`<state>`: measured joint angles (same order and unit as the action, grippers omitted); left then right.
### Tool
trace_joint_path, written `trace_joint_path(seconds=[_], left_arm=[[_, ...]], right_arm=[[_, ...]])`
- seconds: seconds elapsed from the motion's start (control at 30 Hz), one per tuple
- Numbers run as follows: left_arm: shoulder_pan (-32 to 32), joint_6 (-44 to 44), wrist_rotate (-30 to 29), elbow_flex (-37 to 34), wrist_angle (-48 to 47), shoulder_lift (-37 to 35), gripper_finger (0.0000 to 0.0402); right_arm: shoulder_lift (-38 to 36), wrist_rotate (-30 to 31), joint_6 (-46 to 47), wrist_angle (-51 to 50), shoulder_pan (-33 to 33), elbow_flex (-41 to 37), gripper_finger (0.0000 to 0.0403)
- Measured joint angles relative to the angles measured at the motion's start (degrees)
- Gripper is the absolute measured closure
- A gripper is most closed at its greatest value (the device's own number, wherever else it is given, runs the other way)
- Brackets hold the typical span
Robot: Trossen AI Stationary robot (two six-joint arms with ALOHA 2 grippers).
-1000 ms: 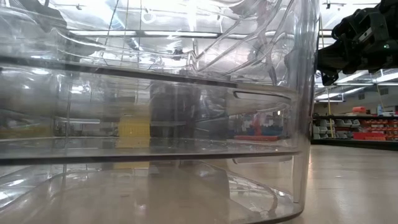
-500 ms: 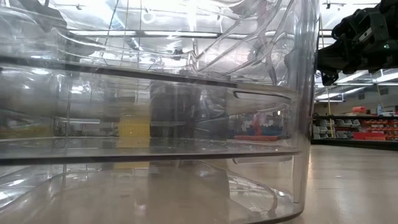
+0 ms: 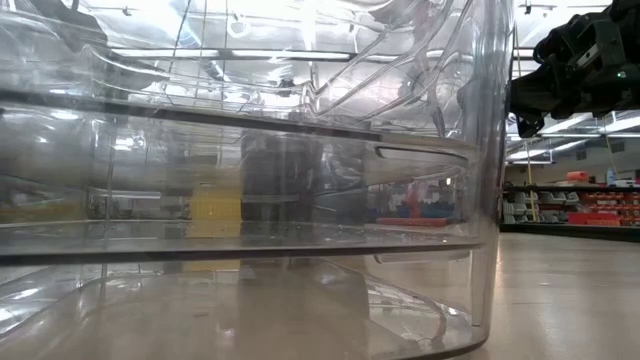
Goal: Stack baskets by color
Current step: Return to Home Position
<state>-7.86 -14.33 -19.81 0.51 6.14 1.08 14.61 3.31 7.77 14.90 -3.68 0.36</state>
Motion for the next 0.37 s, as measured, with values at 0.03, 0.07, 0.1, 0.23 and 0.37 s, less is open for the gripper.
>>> trace_joint_path(seconds=[0.03,0.07,0.1,0.23,0.37], left_arm=[[0.0,0.0,0.0,0.0,0.0,0.0,0.0373],[0.0,0.0,0.0,0.0,0.0,0.0,0.0371],[0.0,0.0,0.0,0.0,0.0,0.0,0.0370],[0.0,0.0,0.0,0.0,0.0,0.0,0.0364],[0.0,0.0,0.0,0.0,0.0,0.0,0.0364]], right_arm=[[0.0,0.0,0.0,0.0,0.0,0.0,0.0368],[0.0,0.0,0.0,0.0,0.0,0.0,0.0368],[0.0,0.0,0.0,0.0,0.0,0.0,0.0368],[0.0,0.0,0.0,0.0,0.0,0.0,0.0368],[0.0,0.0,0.0,0.0,0.0,0.0,0.0368]])
